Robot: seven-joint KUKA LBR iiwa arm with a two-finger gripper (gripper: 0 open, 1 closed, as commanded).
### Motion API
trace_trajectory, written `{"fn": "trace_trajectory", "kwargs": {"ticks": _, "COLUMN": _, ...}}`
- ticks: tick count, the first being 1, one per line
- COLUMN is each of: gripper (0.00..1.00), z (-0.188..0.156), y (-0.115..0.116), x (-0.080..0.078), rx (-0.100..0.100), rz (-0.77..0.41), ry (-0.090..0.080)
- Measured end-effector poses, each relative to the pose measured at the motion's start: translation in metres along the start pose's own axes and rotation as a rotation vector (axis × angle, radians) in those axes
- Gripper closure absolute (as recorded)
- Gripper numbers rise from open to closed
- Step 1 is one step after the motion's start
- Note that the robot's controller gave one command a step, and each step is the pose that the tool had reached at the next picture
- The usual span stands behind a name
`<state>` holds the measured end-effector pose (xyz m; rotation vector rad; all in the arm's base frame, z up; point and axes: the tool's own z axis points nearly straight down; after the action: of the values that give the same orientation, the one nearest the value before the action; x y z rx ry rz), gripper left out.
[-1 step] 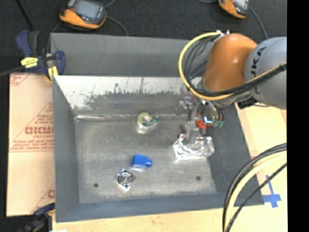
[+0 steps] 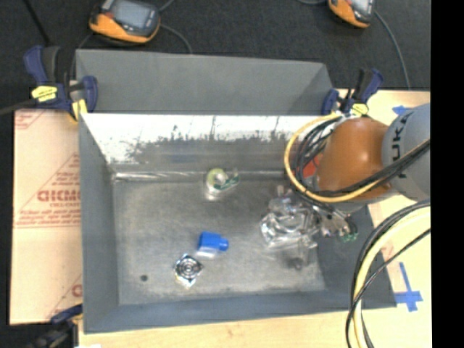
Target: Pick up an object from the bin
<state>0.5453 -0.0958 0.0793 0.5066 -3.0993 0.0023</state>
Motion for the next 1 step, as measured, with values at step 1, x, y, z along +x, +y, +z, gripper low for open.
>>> {"fn": "trace_trajectory", "kwargs": {"ticks": 1, "gripper": 0.0, "z": 0.0068, "y": -0.0678, "x": -0.0684, "rx": 0.003, "rz": -0.01, "ry": -0.01}}
